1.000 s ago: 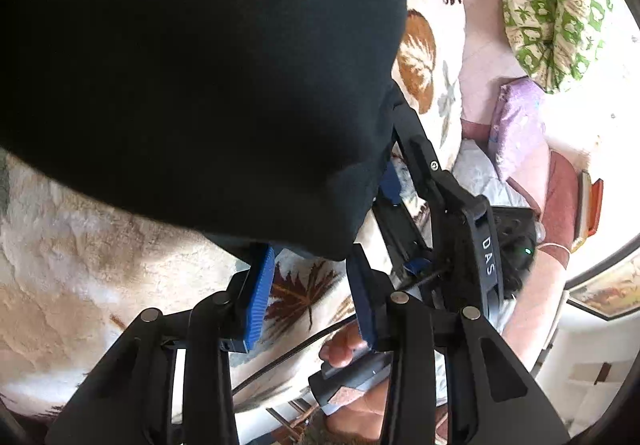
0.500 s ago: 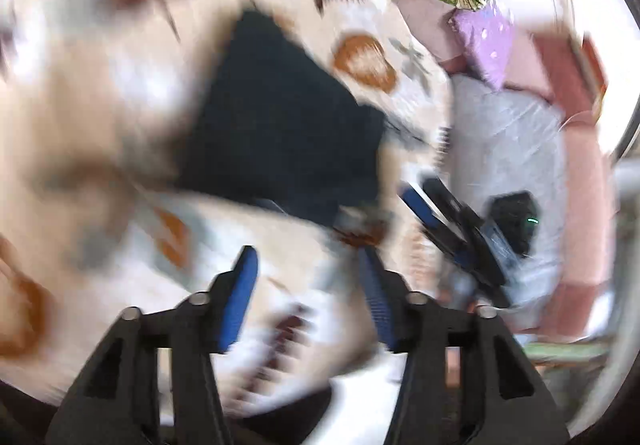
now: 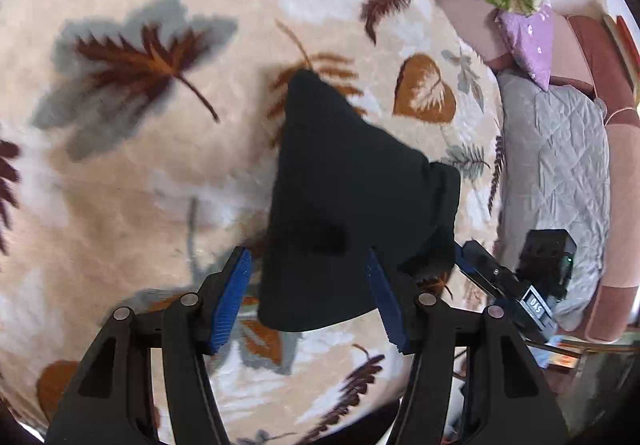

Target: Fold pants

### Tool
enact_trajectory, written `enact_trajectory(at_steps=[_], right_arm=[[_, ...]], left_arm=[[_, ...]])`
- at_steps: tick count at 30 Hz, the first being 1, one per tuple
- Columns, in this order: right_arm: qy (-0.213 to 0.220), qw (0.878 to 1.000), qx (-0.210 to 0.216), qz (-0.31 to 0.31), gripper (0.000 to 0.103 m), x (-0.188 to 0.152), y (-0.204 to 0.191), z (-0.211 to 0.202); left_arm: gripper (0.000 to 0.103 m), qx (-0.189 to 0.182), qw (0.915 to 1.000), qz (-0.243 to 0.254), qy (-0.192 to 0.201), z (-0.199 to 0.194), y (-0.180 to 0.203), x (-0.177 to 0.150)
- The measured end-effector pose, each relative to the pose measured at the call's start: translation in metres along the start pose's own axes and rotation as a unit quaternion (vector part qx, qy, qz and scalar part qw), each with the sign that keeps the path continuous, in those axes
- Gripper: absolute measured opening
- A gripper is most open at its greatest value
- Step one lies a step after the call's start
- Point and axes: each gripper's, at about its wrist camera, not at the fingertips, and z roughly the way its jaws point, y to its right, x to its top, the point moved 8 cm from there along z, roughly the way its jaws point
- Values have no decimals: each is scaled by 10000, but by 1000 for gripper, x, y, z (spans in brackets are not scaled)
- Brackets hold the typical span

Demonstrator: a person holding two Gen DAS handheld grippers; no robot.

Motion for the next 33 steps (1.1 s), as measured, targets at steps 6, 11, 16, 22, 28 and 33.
enact_trajectory(at_steps=[6,11,16,22,28,33], right_arm=[[-285,9993,236,14,74,-1,5,20],[-407,9983,417,85,74,-1,12,35],[-515,9964,681,-7,74,-1,11,40],[-523,9974,351,-341,45,-5,5,47],[-99,9974,-46,-715,36,-9,-8,38],[121,9969,24,-780,35,-17,-30,23]], left_arm=[[58,19,9993,331,-185,18,1,1],[58,-95,9990,348,-280,32,3,9],[58,-76,9989,364,-302,45,2,16],[50,436,9954,816,242,47,9,16],[34,494,9920,940,681,36,17,13],[30,229,9941,771,724,11,12,5]])
